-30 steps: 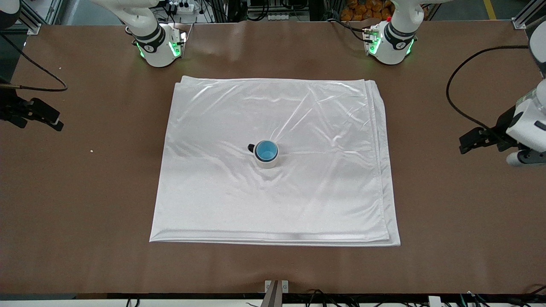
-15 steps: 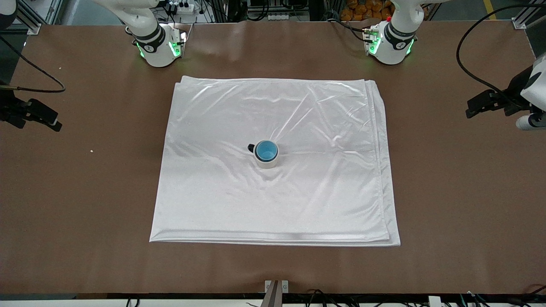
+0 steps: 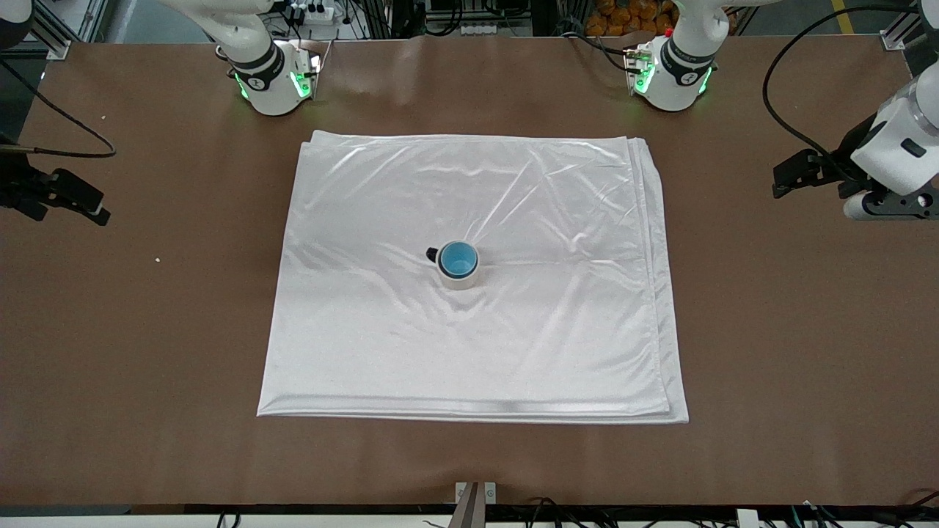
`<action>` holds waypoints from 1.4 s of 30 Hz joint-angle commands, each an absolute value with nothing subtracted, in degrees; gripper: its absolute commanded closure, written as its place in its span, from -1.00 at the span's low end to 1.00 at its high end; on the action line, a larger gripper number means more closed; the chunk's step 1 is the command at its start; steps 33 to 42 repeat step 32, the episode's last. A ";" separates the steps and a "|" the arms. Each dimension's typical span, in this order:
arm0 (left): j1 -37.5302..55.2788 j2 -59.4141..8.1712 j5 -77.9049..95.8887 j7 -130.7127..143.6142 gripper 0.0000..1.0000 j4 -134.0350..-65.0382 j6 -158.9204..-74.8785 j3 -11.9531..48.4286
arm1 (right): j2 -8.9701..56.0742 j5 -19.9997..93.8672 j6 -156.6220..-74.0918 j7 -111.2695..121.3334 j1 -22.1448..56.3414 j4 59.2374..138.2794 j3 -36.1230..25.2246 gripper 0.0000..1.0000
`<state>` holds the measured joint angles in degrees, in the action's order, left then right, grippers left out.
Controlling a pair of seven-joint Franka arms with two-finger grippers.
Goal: Place blue cup into white mug on cloth
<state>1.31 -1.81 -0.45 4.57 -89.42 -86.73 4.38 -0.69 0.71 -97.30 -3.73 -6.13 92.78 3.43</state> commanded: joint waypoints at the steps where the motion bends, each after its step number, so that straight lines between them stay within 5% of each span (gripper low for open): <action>1: 1.50 -1.14 0.09 4.48 -1.00 -89.91 -86.31 3.87 | -0.09 -0.35 -96.42 -6.42 -6.50 91.76 4.31 -1.00; 42: 1.14 -1.41 -0.17 4.39 -1.00 -89.12 -86.31 3.69 | -0.53 -0.35 -96.24 -6.42 -6.59 91.14 4.22 -1.00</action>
